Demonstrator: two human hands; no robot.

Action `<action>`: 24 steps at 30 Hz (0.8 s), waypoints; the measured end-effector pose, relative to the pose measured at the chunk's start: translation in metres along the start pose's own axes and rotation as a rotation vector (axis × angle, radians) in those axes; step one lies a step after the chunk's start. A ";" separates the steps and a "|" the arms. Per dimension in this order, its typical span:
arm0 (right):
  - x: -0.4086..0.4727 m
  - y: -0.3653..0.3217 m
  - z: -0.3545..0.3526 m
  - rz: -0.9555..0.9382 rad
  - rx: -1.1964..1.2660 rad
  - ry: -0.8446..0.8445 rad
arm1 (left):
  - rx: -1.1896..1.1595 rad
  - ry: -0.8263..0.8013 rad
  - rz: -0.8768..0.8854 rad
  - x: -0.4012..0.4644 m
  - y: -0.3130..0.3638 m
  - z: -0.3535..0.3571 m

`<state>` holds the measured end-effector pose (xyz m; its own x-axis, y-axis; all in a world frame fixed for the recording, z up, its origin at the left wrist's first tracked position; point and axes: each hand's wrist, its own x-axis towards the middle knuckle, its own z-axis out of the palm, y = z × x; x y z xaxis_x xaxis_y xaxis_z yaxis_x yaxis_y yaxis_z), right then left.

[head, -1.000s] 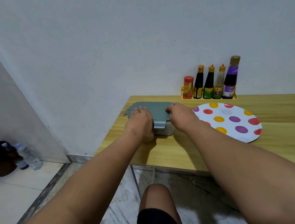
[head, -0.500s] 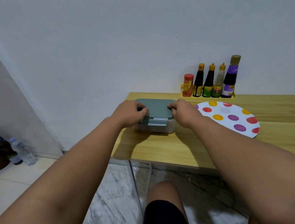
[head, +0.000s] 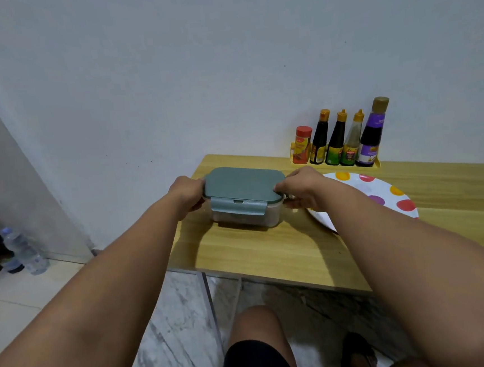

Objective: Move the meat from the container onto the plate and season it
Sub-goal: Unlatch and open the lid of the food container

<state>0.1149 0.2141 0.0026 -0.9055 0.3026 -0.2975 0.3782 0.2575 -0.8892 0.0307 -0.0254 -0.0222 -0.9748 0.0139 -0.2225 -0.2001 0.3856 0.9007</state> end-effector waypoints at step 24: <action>0.040 -0.020 -0.026 0.014 0.159 0.005 | 0.071 0.011 0.009 0.036 0.047 -0.022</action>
<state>0.0758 0.2453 0.0177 -0.8991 0.3099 -0.3093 0.3556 0.1048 -0.9287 -0.0157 -0.0273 0.0203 -0.9775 0.0078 -0.2106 -0.1847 0.4496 0.8740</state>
